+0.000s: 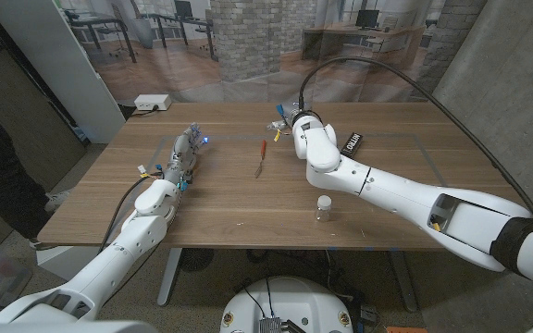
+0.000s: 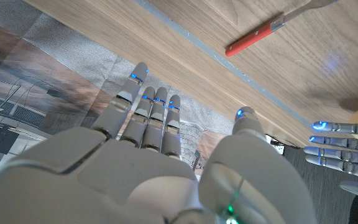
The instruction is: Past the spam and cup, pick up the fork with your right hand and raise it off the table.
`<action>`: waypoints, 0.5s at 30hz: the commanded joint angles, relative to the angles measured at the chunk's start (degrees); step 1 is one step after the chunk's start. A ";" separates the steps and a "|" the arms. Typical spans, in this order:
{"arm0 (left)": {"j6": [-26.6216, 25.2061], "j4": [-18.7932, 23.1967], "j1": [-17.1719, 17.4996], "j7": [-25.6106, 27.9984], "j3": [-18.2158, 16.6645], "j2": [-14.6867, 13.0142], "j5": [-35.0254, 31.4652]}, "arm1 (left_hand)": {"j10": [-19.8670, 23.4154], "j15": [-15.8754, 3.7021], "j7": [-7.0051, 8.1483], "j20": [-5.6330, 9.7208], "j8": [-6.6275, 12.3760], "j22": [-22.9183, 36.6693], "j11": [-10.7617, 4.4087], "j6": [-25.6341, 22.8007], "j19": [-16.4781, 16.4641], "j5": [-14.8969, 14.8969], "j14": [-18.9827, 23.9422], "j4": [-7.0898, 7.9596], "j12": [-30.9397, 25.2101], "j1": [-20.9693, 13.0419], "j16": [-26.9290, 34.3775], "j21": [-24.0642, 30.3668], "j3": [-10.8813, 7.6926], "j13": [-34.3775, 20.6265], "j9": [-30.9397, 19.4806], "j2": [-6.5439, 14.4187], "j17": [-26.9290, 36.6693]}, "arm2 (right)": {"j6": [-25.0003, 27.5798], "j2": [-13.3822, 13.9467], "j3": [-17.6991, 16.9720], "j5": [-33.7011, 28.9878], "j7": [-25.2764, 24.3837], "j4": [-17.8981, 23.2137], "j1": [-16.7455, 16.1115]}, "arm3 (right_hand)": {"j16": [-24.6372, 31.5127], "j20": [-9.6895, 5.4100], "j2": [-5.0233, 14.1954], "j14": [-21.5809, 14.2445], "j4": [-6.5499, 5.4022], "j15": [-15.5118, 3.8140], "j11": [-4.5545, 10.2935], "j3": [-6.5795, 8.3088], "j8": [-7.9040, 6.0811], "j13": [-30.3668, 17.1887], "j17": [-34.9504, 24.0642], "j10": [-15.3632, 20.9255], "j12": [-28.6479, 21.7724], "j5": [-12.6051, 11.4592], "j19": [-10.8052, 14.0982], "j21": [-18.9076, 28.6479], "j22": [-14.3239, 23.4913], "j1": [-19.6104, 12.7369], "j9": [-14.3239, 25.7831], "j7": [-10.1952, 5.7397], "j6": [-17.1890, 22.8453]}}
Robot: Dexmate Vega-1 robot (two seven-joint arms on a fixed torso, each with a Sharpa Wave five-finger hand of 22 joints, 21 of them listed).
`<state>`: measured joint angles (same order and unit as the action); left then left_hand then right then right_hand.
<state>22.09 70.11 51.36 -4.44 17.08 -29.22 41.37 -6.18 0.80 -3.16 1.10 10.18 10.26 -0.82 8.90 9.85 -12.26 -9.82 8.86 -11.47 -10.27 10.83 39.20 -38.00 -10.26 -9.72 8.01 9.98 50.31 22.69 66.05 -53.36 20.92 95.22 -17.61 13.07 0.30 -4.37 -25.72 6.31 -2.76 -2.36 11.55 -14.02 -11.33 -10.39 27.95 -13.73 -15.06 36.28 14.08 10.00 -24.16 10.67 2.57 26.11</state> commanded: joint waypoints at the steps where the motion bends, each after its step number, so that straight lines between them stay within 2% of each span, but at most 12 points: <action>1: 0.01 -0.78 -0.30 -0.33 -0.03 0.12 0.18 | -0.16 0.12 -0.32 -0.18 0.11 0.30 0.23 0.34 4.56 -0.03 -0.27 0.02 0.03 0.40 -0.09 -0.19 -0.53 -0.23 -0.16 2.28 0.11 | 0.17 -1.04 1.18 0.40 0.52 -2.14 0.82 | -0.22 0.19 0.01 0.11 0.10 -0.01 -0.01 -0.06 0.16 -0.09 -0.18 0.12 0.20 -0.37 -0.26 -0.29 0.32 -0.66 0.06 -0.15 0.42; 15: -0.16 -2.43 -1.32 -1.08 0.21 0.52 0.31 | -0.17 0.10 -0.28 -0.28 0.11 0.31 0.27 0.36 4.59 -0.02 -0.29 0.01 0.03 0.46 -0.10 -0.29 -0.56 -0.23 -0.16 2.26 0.11 | -0.27 -2.04 2.04 2.05 -0.93 -4.63 1.28 | -0.37 0.18 -0.04 -0.39 0.05 -0.04 0.02 -0.34 0.22 -0.14 -0.24 0.85 0.30 -0.77 0.06 -0.41 0.33 -0.84 0.09 -0.24 1.05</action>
<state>22.10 68.74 50.71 -5.05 17.06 -28.97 41.60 -6.18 0.80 -3.16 1.10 10.18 10.26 -0.82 8.90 9.85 -12.26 -9.83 8.69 -11.47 -10.28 10.83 38.98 -38.17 -10.26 -9.72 8.01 9.98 50.35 21.32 67.33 -52.38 20.85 92.34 -16.80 13.07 0.31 -4.38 -25.71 6.31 -2.76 -2.36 11.55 -14.02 -11.32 -10.55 28.57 -13.74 -15.48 36.28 13.74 10.00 -24.18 10.67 2.35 26.73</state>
